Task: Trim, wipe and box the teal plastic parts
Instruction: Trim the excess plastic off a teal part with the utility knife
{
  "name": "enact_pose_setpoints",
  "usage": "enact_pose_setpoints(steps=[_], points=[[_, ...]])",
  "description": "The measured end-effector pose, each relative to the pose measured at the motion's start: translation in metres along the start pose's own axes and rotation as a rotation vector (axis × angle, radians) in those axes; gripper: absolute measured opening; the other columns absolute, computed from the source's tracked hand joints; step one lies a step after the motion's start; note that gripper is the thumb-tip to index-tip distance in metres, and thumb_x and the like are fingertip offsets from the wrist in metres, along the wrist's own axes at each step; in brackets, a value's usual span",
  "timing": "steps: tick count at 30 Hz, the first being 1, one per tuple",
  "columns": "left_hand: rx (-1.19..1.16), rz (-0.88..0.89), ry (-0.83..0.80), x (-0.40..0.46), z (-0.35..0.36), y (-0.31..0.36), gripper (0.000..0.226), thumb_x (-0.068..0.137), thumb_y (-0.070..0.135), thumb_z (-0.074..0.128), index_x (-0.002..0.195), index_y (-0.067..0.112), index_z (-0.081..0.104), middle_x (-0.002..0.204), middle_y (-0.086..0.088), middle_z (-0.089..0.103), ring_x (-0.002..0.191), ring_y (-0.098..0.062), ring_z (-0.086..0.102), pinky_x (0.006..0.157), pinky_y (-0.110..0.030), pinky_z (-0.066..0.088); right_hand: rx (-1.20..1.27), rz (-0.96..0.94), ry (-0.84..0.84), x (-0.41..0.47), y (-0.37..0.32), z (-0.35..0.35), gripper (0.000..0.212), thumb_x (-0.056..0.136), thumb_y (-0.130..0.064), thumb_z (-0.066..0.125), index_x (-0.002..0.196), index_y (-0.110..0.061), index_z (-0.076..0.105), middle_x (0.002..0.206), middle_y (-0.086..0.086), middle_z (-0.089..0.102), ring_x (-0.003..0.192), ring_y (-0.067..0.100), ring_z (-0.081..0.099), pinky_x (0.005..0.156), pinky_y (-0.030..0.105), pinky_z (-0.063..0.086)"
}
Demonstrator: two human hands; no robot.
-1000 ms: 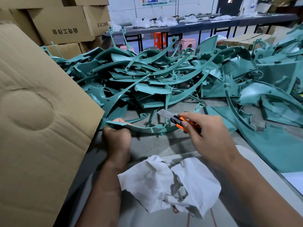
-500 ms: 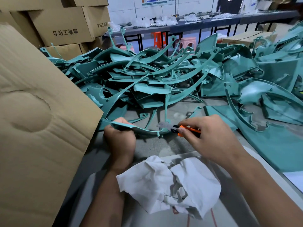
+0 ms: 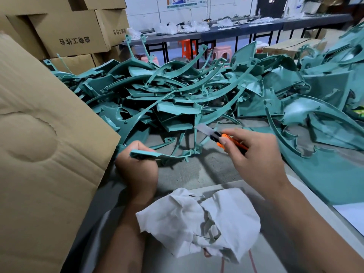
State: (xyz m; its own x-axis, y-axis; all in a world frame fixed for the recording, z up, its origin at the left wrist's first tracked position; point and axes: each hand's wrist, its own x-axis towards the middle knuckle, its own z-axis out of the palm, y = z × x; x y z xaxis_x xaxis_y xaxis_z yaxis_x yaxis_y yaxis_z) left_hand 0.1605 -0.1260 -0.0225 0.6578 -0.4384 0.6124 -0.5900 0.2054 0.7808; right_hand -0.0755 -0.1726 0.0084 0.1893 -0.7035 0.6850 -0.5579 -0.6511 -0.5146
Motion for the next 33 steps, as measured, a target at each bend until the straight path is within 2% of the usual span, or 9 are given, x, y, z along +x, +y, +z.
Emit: enact_pose_setpoints(steps=[2, 3, 7, 11, 14, 19, 25, 28, 33], points=[[-0.029, 0.042, 0.02, 0.001, -0.003, 0.004, 0.023, 0.066, -0.009, 0.043, 0.057, 0.004, 0.06, 0.056, 0.0, 0.057, 0.057, -0.011, 0.055, 0.056, -0.026, 0.04, 0.12, -0.078, -0.001, -0.002, -0.006, 0.004, 0.019, 0.1, -0.029, 0.067, 0.111, -0.021, 0.08, 0.089, -0.016, 0.076, 0.076, 0.002, 0.07, 0.067, 0.019, 0.056], [-0.055, 0.066, 0.011, 0.001, -0.004, 0.005, 0.022, 0.065, -0.009, 0.044, 0.057, 0.005, 0.06, 0.057, 0.002, 0.057, 0.058, -0.007, 0.054, 0.058, -0.022, 0.04, 0.142, -0.097, -0.007, -0.003, -0.008, 0.007, 0.021, 0.101, -0.03, 0.066, 0.112, -0.02, 0.08, 0.092, -0.015, 0.076, 0.079, 0.002, 0.07, 0.071, 0.021, 0.057], [-0.078, 0.159, -0.031, 0.004, -0.008, 0.004, 0.02, 0.066, -0.01, 0.048, 0.059, 0.004, 0.059, 0.06, -0.003, 0.057, 0.061, -0.021, 0.058, 0.059, -0.034, 0.044, 0.12, -0.124, -0.163, -0.008, -0.006, 0.014, 0.023, 0.101, -0.04, 0.064, 0.108, -0.024, 0.08, 0.089, -0.016, 0.076, 0.078, 0.007, 0.069, 0.069, 0.038, 0.057], [-0.01, 0.313, -0.155, 0.006, -0.015, 0.0, 0.023, 0.064, -0.016, 0.057, 0.061, 0.007, 0.057, 0.063, -0.005, 0.057, 0.063, -0.029, 0.056, 0.056, -0.048, 0.042, -0.072, -0.082, -0.368, -0.007, 0.006, 0.018, 0.021, 0.1, -0.047, 0.064, 0.103, -0.031, 0.078, 0.078, -0.013, 0.073, 0.071, 0.013, 0.065, 0.065, 0.037, 0.055], [-0.01, 0.375, -0.241, 0.008, -0.016, 0.0, 0.027, 0.064, -0.017, 0.059, 0.061, 0.01, 0.055, 0.063, -0.003, 0.056, 0.063, -0.029, 0.054, 0.054, -0.049, 0.039, -0.189, -0.038, -0.351, -0.009, 0.011, 0.021, 0.02, 0.098, -0.048, 0.065, 0.101, -0.034, 0.078, 0.073, -0.008, 0.071, 0.068, 0.017, 0.063, 0.061, 0.035, 0.052], [-0.03, 0.296, -0.209, 0.007, -0.016, -0.003, 0.023, 0.067, -0.011, 0.056, 0.061, 0.011, 0.056, 0.063, -0.003, 0.057, 0.062, -0.028, 0.056, 0.054, -0.047, 0.042, 0.025, -0.073, -0.276, -0.01, 0.003, 0.019, 0.023, 0.098, -0.049, 0.061, 0.099, -0.032, 0.077, 0.077, -0.018, 0.071, 0.069, 0.006, 0.062, 0.063, 0.034, 0.052], [-0.019, 0.245, -0.221, 0.006, -0.016, -0.003, 0.02, 0.066, -0.009, 0.054, 0.06, 0.01, 0.056, 0.061, -0.003, 0.057, 0.061, -0.026, 0.056, 0.053, -0.043, 0.042, -0.122, -0.021, -0.301, -0.008, 0.01, 0.022, 0.022, 0.098, -0.047, 0.065, 0.099, -0.031, 0.079, 0.077, -0.01, 0.073, 0.071, 0.016, 0.065, 0.065, 0.038, 0.054], [-0.017, 0.24, -0.214, 0.006, -0.016, -0.001, 0.022, 0.066, -0.011, 0.053, 0.059, 0.009, 0.057, 0.061, -0.004, 0.058, 0.061, -0.025, 0.057, 0.054, -0.043, 0.042, 0.023, -0.049, -0.247, -0.01, 0.01, 0.02, 0.021, 0.098, -0.045, 0.064, 0.097, -0.03, 0.078, 0.077, -0.016, 0.072, 0.069, 0.008, 0.065, 0.063, 0.036, 0.054], [-0.028, 0.184, -0.204, 0.006, -0.016, 0.0, 0.023, 0.068, -0.01, 0.051, 0.058, 0.011, 0.056, 0.059, -0.007, 0.058, 0.06, -0.028, 0.058, 0.055, -0.043, 0.043, 0.121, -0.052, -0.318, -0.01, 0.006, 0.022, 0.021, 0.098, -0.046, 0.066, 0.098, -0.029, 0.079, 0.079, -0.018, 0.072, 0.071, 0.004, 0.066, 0.065, 0.034, 0.054]])
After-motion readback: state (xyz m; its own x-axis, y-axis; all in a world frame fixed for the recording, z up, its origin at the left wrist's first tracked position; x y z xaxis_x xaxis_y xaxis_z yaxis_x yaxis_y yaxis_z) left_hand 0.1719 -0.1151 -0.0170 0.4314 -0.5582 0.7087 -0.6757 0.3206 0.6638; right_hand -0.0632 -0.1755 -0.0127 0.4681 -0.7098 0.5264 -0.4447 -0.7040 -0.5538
